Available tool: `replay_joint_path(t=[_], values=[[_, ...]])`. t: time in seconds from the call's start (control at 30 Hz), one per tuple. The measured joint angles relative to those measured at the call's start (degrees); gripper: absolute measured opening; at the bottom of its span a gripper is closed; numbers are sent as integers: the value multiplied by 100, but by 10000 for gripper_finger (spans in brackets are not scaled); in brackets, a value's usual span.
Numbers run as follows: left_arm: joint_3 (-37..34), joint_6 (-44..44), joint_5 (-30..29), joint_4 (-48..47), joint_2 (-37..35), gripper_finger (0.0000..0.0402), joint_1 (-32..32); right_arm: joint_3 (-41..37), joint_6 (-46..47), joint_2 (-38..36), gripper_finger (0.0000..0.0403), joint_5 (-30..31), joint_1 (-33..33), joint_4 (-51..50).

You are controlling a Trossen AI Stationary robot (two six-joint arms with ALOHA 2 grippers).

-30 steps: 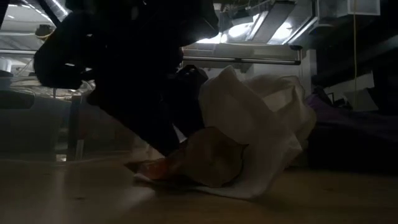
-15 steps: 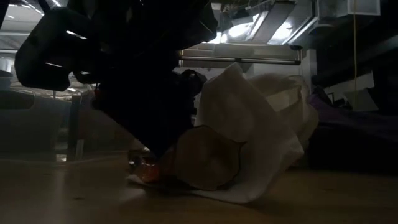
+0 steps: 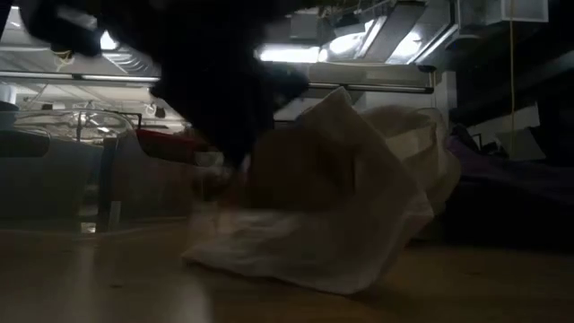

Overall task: Sort spices by type
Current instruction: Put the bottom orange seasoning bag into the green bin

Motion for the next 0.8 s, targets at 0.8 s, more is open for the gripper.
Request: replay_joint_path(t=[0.8], values=[[1006, 1271, -2088, -795, -332, 4, -109, 7, 1562, -2, 103, 1838, -116, 723]])
